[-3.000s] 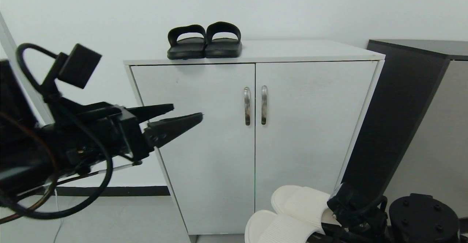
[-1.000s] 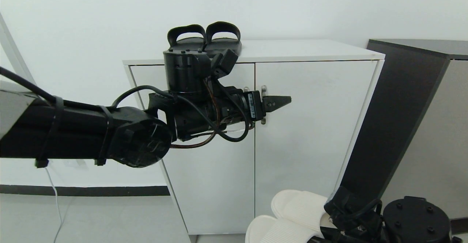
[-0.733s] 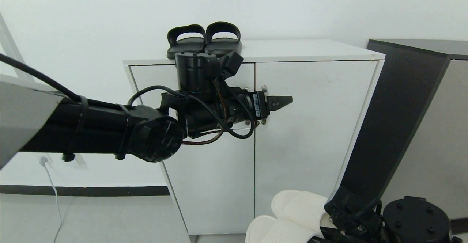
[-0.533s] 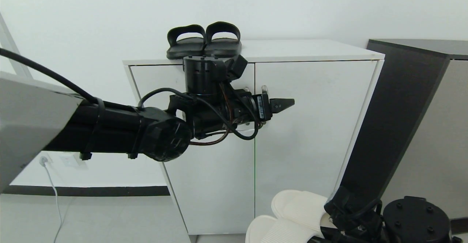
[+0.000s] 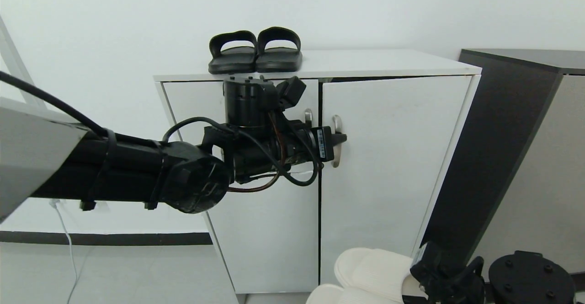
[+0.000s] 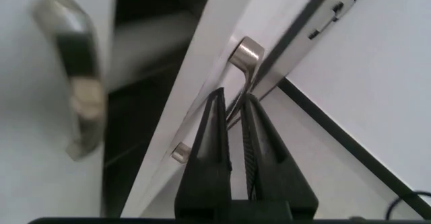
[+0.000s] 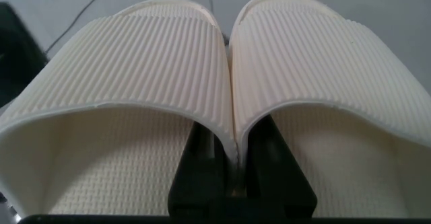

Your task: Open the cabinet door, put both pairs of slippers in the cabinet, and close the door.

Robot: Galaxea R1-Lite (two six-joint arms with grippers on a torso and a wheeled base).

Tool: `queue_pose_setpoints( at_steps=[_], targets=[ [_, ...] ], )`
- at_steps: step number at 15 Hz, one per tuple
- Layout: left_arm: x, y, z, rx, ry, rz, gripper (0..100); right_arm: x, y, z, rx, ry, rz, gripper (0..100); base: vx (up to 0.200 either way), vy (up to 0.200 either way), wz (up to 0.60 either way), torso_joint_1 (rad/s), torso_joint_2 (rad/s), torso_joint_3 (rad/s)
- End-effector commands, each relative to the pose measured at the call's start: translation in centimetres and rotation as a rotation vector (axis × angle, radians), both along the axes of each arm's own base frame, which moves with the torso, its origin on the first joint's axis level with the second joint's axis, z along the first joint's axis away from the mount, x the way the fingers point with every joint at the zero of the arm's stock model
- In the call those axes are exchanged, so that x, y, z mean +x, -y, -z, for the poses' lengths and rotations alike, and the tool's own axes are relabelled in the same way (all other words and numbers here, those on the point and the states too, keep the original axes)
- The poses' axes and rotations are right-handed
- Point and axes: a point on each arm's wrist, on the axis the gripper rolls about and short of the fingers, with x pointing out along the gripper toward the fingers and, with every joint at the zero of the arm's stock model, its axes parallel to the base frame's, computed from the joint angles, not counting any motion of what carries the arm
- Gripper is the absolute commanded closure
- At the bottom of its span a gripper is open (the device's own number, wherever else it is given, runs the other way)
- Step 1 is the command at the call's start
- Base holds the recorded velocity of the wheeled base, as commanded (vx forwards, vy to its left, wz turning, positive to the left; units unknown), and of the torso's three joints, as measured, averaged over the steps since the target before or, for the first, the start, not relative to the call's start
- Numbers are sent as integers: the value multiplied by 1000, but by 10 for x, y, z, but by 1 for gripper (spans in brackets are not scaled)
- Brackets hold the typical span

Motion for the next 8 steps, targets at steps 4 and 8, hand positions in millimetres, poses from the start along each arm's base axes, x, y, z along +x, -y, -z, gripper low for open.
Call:
queue_pose_setpoints(
  at_steps=[4,8],
  targets=[
    [-39,-10,-13,-8,12,44,100,-9,4,1,-3,-7,-36,100,0,0,0,0,0,0],
    [-67,-27,-9,-28,35,59,100,-9,5,4,-23,-2,-46,100,0,0,0,0,0,0]
  ],
)
